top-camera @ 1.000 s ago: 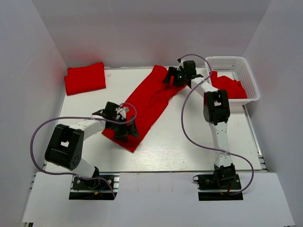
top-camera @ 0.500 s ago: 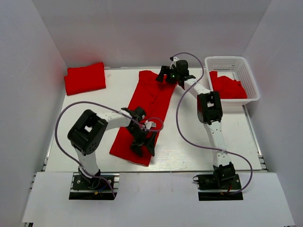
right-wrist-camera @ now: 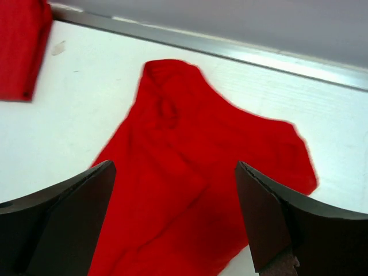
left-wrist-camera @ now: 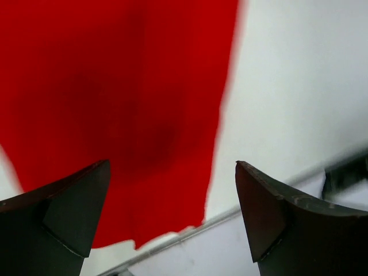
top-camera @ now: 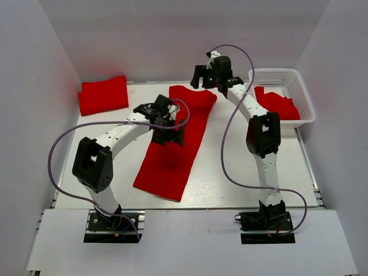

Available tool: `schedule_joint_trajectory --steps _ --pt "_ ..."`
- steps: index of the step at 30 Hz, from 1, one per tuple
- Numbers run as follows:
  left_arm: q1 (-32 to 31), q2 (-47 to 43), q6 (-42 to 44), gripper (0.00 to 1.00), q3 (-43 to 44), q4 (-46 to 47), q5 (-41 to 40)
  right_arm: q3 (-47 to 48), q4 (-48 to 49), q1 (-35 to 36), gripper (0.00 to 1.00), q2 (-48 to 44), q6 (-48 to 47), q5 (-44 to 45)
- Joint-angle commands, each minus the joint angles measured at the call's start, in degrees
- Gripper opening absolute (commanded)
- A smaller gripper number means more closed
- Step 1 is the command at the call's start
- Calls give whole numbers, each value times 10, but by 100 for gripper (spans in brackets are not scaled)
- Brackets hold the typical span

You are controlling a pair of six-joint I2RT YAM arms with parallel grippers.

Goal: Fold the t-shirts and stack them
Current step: Rotate the tshirt 75 degrees

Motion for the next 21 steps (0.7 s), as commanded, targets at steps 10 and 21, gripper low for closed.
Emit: schedule_joint_trajectory --steps 10,21 --pt "179 -74 -107 100 41 53 -234 20 -190 88 90 32 129 183" --pt "267 -68 -113 100 51 55 -236 27 -240 69 90 100 132 178"
